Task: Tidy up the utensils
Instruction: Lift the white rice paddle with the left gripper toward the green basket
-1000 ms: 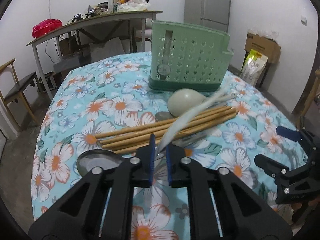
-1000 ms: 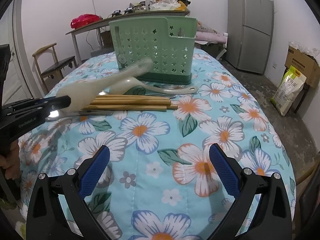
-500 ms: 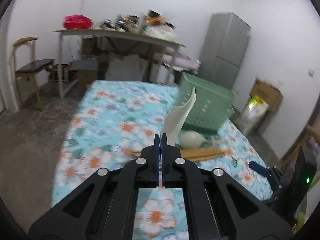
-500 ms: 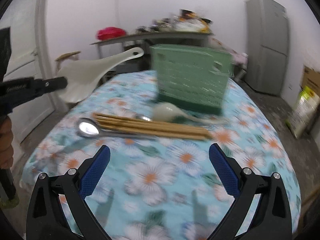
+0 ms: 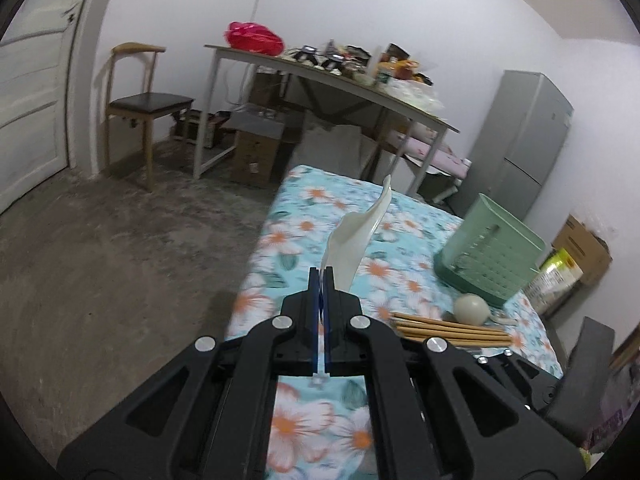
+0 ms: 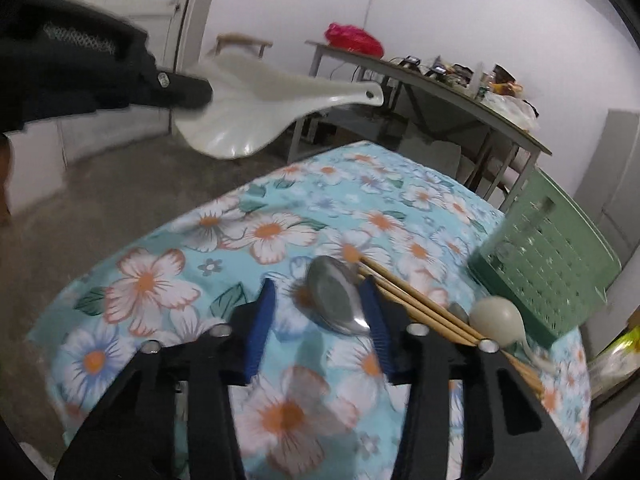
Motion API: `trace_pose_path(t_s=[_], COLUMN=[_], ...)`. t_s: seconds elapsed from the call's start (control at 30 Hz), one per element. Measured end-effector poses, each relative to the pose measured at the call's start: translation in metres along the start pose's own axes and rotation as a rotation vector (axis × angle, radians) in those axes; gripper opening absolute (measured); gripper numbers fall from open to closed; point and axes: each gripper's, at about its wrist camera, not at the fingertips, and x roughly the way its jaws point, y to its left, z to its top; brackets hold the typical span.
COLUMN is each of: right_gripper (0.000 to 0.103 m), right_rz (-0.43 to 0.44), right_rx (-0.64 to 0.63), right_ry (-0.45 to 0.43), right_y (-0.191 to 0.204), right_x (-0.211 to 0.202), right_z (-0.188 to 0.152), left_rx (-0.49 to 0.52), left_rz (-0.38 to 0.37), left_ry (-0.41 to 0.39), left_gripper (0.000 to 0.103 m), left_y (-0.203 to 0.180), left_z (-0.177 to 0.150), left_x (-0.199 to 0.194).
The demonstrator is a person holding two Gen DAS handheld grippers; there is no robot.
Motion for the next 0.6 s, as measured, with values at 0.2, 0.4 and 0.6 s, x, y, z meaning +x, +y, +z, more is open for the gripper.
trace_pose_path(t_s=[0.2, 0.4, 0.6], right_gripper=[0.024, 0.008, 0.007], right_rz=[-0.076, -0.109, -0.048], right_rx=[-0.049, -0.050, 0.027], right_ry=[0.105, 0.114, 0.038], right_y=[0.014, 0.012, -0.005], right_x=[0.031, 0.037, 0.001], right_z=[0.007, 0.008, 0.013], left_rx=[-0.029, -0.037, 0.011], left_rz=[0.022, 0.021, -0.005], left_ry=[0.009, 0.002, -0.035], left_gripper=[0.000, 0.000, 0.000], left_y=[0.022, 0.024, 0.008], left_z=[-0.004, -0.005, 0.001], left_x=[0.007, 0.007, -0.004])
